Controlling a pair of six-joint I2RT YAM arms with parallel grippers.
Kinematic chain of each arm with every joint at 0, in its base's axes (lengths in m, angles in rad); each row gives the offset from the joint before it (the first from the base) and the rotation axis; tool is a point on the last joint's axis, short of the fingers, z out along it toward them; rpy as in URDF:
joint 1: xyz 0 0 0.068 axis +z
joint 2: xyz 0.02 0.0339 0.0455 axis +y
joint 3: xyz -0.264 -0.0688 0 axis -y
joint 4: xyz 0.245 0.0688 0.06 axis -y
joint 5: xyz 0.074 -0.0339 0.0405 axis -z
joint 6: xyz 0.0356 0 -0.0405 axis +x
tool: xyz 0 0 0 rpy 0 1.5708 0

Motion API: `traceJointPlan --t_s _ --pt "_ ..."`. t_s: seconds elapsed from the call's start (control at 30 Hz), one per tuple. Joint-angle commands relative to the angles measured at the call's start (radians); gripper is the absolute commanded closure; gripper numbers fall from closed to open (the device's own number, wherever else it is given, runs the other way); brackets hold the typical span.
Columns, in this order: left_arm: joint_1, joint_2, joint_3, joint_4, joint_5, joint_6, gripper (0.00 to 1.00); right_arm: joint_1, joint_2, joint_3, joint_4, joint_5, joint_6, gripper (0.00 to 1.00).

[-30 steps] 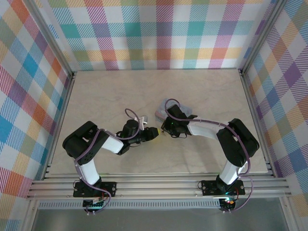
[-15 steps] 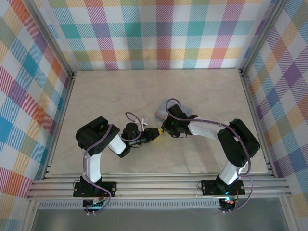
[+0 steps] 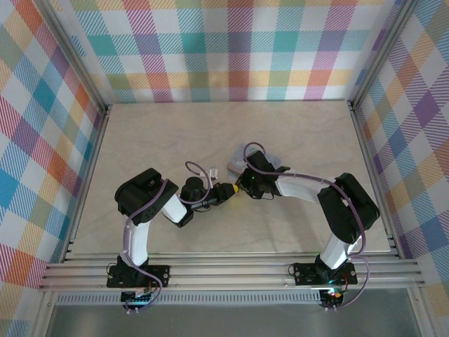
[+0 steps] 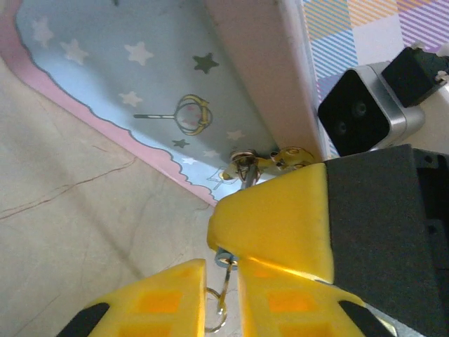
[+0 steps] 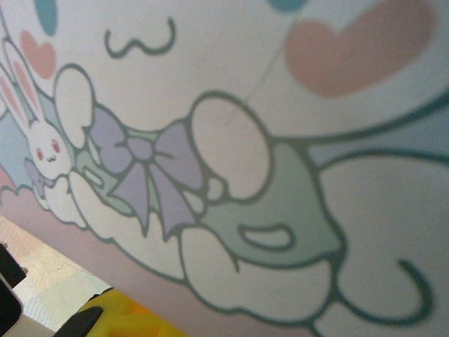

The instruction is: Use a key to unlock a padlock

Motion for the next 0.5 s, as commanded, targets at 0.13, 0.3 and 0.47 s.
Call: traceJointPlan --t_s 0.13,0.3,0.47 --pt "-0.023 0.026 0.010 0.056 0.002 -0.006 0.81 -0.010 -0.007 -0.004 0.020 -0.084 0.055 1.00" --pt "-0.023 0.023 0.024 0.060 0.000 0.002 0.92 -0.012 -0.001 -0.001 0.025 -0.105 0.063 1.00" --pt "-0.022 -0.001 0.019 0.060 -0.030 0.029 0.96 -0.012 -0.006 -0.011 0.018 -0.113 0.065 1.00"
